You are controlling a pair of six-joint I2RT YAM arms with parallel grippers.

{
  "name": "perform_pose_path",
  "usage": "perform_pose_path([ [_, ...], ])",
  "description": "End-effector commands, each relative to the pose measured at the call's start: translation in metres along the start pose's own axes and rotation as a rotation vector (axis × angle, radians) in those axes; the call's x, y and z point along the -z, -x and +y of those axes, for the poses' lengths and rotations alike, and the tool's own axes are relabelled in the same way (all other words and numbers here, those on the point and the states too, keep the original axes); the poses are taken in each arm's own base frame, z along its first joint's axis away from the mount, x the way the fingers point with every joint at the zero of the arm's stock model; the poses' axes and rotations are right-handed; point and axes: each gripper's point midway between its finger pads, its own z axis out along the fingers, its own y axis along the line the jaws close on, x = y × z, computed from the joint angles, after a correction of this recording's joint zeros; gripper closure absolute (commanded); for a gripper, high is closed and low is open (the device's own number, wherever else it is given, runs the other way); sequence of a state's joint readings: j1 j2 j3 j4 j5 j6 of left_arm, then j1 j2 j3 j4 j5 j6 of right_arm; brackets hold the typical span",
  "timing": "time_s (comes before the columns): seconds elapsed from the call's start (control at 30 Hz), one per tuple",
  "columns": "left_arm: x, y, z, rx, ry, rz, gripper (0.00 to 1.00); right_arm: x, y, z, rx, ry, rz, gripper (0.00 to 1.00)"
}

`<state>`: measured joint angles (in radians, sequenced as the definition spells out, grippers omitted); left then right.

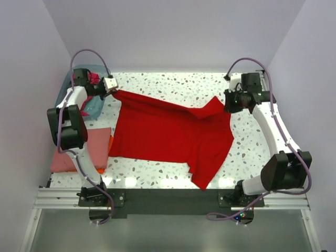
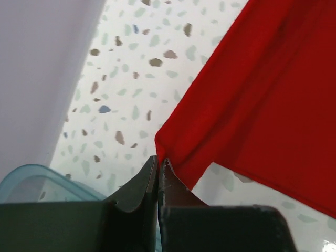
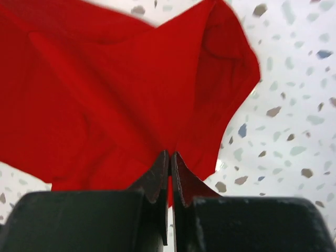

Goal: Fold and stack the t-shirts
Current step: Fold the tshirt

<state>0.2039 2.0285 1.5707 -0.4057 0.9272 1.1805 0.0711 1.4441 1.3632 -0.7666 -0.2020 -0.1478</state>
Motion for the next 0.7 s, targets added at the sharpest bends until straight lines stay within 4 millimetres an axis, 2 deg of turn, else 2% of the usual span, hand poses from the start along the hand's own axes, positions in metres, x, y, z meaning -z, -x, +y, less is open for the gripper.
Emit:
perform_pose_path([
  [0.0,0.003,-0.019,-0.053,-0.113,-0.159,0.028,0.99,-0.004,-0.04,0.014,-0.001,0.074,0.141,1.0],
  [0.07,0.002,-0.026,-0.052,-0.136,-0.135,0.049,0.94,-0.003,-0.054,0.021,0.0,0.113,0.205,1.0],
  [0.17,-0.003,-0.035,-0.062,-0.14,-0.15,0.06,0.89,-0.005,-0.08,0.038,0.033,0.205,0.317,1.0],
  [0.2,-0.005,-0.037,-0.065,-0.14,-0.163,0.068,0.85,-0.004,-0.087,0.053,0.082,0.296,0.345,0.95],
  [0.23,-0.004,-0.039,-0.074,-0.156,-0.207,0.073,0.82,-0.001,-0.1,0.06,0.081,0.345,0.422,0.89],
  [0.27,-0.003,-0.039,-0.077,-0.167,-0.226,0.074,0.81,0.0,-0.102,0.065,0.106,0.387,0.44,0.81],
  [0.37,0.005,-0.028,-0.082,-0.194,-0.259,0.063,0.69,0.002,-0.091,0.061,0.126,0.381,0.425,0.62],
  [0.4,0.007,-0.022,-0.082,-0.2,-0.261,0.049,0.66,0.003,-0.078,0.059,0.135,0.374,0.382,0.47],
  [0.43,0.011,-0.014,-0.081,-0.196,-0.254,0.043,0.62,-0.001,-0.065,0.055,0.144,0.353,0.335,0.41],
  [0.5,0.014,-0.005,-0.075,-0.154,-0.23,0.036,0.61,-0.009,-0.041,0.046,0.129,0.303,0.269,0.37],
  [0.53,0.015,0.0,-0.072,-0.145,-0.219,0.031,0.6,-0.025,-0.033,0.035,0.126,0.249,0.261,0.37],
  [0.57,0.016,0.003,-0.069,-0.129,-0.208,0.029,0.6,-0.034,-0.029,0.029,0.109,0.222,0.263,0.37],
  [0.6,0.016,0.006,-0.067,-0.072,-0.197,0.032,0.6,-0.039,-0.015,0.021,0.072,0.183,0.243,0.39],
  [0.63,0.015,0.011,-0.063,-0.059,-0.181,0.031,0.59,-0.047,-0.01,0.009,0.057,0.13,0.241,0.39],
  [0.67,0.014,0.013,-0.061,-0.028,-0.167,0.042,0.59,-0.064,-0.014,-0.002,0.0,0.103,0.272,0.41],
])
